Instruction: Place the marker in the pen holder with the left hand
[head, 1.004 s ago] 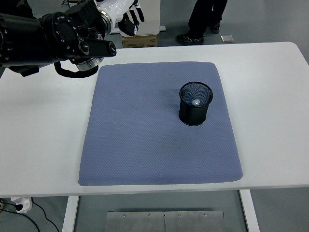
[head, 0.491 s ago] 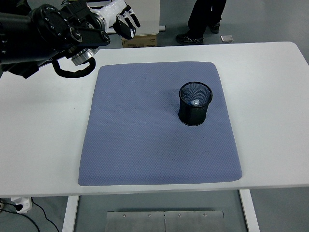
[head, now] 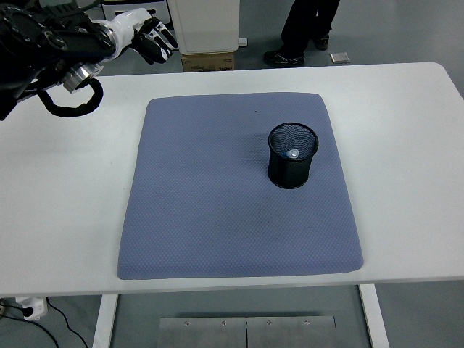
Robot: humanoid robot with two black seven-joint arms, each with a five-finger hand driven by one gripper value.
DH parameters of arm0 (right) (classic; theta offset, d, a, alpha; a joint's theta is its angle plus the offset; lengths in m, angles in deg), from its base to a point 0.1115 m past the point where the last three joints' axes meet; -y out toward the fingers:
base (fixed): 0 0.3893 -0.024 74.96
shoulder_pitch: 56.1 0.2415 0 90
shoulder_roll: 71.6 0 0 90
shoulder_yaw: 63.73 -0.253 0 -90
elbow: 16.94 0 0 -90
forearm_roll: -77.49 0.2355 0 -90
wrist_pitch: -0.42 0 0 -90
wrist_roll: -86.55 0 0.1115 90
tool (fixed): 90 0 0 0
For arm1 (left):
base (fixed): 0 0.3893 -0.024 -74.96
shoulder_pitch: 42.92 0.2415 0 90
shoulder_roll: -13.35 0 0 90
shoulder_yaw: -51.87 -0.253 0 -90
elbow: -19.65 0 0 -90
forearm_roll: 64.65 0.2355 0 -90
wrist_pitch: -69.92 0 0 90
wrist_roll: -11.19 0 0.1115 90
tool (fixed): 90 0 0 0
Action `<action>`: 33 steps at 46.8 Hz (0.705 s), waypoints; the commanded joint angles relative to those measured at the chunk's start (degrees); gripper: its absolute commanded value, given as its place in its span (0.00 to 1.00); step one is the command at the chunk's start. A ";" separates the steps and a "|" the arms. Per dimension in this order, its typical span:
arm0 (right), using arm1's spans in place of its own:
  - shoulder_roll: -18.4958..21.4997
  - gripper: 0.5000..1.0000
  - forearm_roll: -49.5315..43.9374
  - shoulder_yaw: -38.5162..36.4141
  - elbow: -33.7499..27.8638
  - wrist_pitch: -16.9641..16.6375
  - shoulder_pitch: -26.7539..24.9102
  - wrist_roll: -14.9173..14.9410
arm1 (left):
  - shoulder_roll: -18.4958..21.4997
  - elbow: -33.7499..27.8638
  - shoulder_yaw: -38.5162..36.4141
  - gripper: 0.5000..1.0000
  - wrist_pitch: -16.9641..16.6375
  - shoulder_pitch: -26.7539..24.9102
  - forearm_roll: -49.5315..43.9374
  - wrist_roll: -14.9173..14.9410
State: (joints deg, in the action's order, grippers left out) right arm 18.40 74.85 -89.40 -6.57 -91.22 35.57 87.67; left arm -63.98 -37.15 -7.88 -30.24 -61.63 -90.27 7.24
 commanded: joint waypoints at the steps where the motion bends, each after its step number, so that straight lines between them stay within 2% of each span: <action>1: 0.00 1.00 0.00 0.01 0.00 0.06 0.00 -0.06 | 1.74 1.08 0.85 0.00 1.45 0.78 0.04 0.00; 8: 0.00 1.00 0.00 0.01 0.00 -0.03 0.00 -0.06 | 4.02 3.37 2.61 0.01 2.69 1.75 0.39 0.00; 10: 0.00 1.00 0.00 0.01 0.09 -0.03 0.00 -0.06 | 4.73 3.81 3.40 0.10 2.69 2.19 0.48 0.00; 13: 0.00 1.00 0.00 0.01 0.00 -0.03 0.00 0.03 | 5.69 4.34 4.63 0.17 2.69 2.89 0.57 0.00; 22: 0.00 1.00 0.00 0.01 0.00 0.06 0.00 -0.06 | 8.16 6.62 8.67 0.36 2.69 6.31 0.65 0.00; 25: 0.00 1.00 0.00 0.01 0.09 0.06 0.00 0.03 | 8.77 7.50 10.26 0.40 2.69 7.46 0.65 0.00; 33: 0.00 1.00 0.00 0.01 0.00 0.06 0.00 0.03 | 9.21 10.40 13.77 0.43 2.69 10.71 0.65 -0.09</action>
State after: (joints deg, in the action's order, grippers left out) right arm 18.40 74.85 -89.39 -6.55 -91.21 35.56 87.64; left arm -54.80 -27.85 4.61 -27.55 -51.97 -89.58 7.15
